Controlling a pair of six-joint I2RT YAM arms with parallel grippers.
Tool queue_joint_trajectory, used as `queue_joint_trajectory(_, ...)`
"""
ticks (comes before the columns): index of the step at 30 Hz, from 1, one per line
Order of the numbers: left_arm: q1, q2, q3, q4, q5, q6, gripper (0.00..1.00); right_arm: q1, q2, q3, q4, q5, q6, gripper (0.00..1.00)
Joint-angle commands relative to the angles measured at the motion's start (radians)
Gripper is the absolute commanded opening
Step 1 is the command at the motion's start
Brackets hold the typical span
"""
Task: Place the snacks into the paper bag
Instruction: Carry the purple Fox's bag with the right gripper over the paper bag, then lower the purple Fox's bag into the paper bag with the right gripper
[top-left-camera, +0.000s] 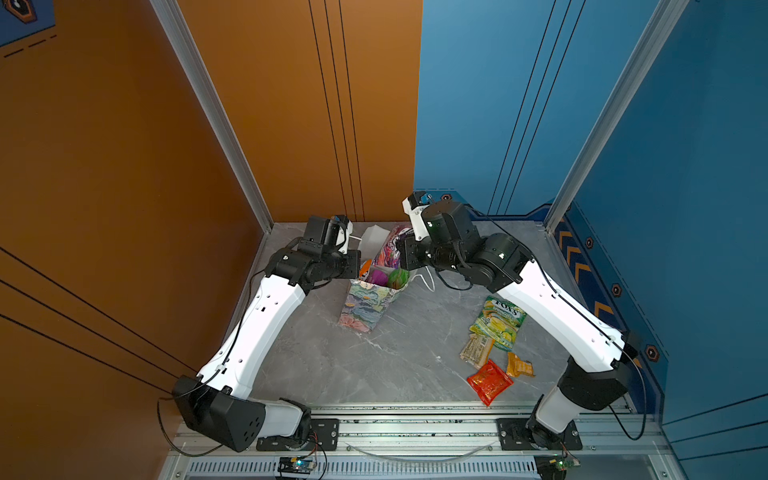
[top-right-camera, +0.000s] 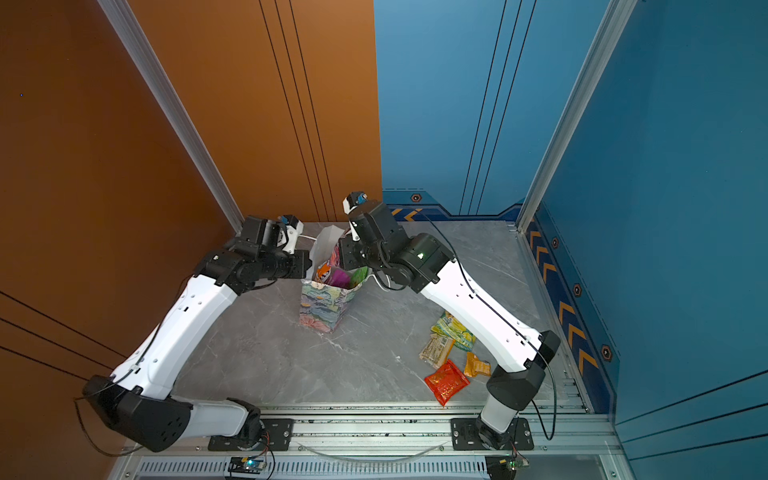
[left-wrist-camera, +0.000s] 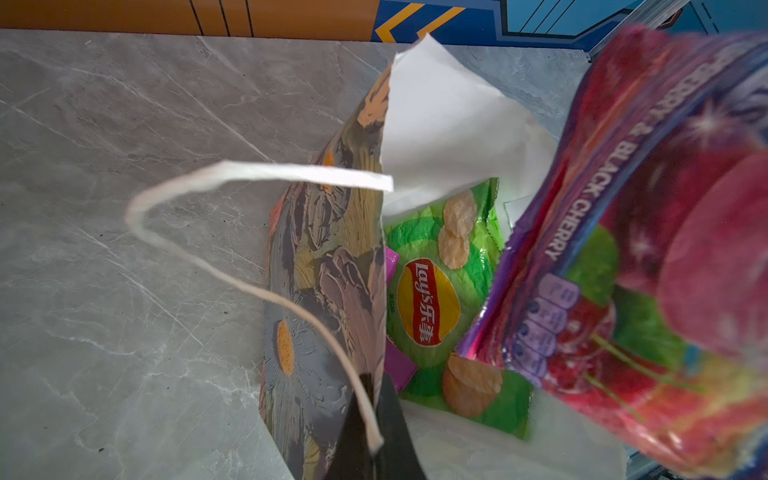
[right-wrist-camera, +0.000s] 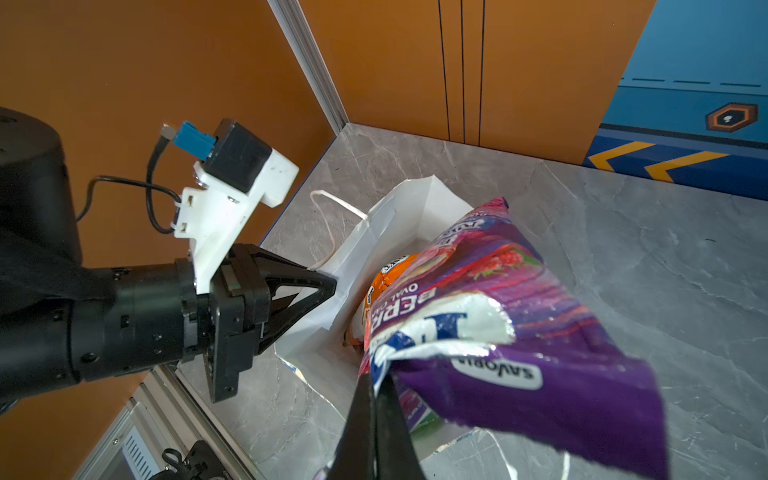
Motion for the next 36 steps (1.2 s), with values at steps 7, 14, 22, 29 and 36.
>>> queue_joint_trajectory(7,-0.004,-0.034,0.007,0.026,0.002,0.016,0.04,-0.002,0.061,0.054,-0.009,-0.127,-0.039,0.00)
queue_joint_trajectory(14,-0.007,-0.038,0.008,0.027,0.014,0.018,0.04,-0.020,0.093,0.054,-0.003,-0.160,-0.041,0.00)
queue_joint_trajectory(22,-0.010,-0.040,0.008,0.027,0.014,0.020,0.04,-0.049,0.150,0.064,0.033,-0.214,-0.092,0.00)
queue_joint_trajectory(29,-0.010,-0.038,0.008,0.029,0.005,0.020,0.04,-0.056,0.213,0.119,0.033,-0.197,-0.136,0.00)
queue_joint_trajectory(36,-0.009,-0.034,0.007,0.027,0.003,0.020,0.04,-0.053,0.259,0.126,0.055,-0.199,-0.162,0.00)
